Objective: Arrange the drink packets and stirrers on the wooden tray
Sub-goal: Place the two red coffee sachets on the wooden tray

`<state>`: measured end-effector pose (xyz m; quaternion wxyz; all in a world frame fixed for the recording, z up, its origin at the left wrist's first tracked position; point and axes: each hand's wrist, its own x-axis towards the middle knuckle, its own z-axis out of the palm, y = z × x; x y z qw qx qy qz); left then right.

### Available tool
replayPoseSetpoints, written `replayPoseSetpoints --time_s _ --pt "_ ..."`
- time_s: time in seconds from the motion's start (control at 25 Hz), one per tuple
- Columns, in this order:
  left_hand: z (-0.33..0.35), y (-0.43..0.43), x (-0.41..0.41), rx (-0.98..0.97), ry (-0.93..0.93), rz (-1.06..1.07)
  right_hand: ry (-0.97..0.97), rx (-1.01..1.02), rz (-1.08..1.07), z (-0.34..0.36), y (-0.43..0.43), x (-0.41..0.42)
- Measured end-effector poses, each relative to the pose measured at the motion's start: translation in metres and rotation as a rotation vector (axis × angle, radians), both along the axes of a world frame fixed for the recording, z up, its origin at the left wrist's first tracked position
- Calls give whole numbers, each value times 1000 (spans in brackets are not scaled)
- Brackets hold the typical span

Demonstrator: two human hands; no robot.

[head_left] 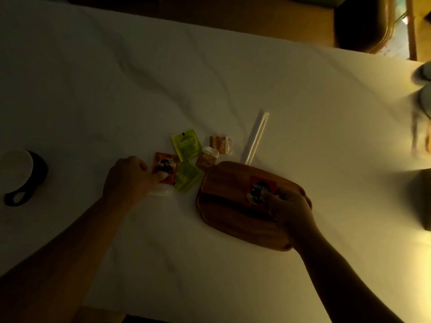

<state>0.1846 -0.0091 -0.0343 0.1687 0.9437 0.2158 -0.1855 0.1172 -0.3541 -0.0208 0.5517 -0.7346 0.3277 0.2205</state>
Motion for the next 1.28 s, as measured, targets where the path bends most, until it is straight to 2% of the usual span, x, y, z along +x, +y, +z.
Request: replayPoseSetpoints --time_s 0.16,0.28,0.44,0.56,0.64,0.76,0.84,0.88,0.96,1.04,1.16,1.28 --pt "0 3 13 -36 101 8 9 5 25 -9 -3 -5" --pt "1 1 13 -54 79 64 0 7 24 -10 -4 -6" --pt "1 -10 9 13 72 20 1 43 14 -10 -6 -7" --pt "8 -28 20 -79 62 49 7 42 -1 -8 -19 -10" --pt "15 -29 20 -126 -37 93 23 52 27 -10 -19 -9" --pt "34 -42 4 -381 -152 83 34 35 68 -14 -23 -8" --pt "46 -61 -6 -567 -82 8 25 19 111 -16 -22 -8" --pt "48 -75 -11 -588 -13 -84 17 7 133 -17 -22 -9" --pt "42 -101 -19 -542 121 -301 -6 -28 182 -17 -18 -8" --pt "30 -122 -24 -493 150 -425 -32 -54 201 -17 -12 -7" --pt "22 -133 -31 -269 -55 -477 -59 -158 146 -16 -3 -13" --pt "18 -139 -50 -87 -292 -622 -239 -508 303 -12 -5 -28"
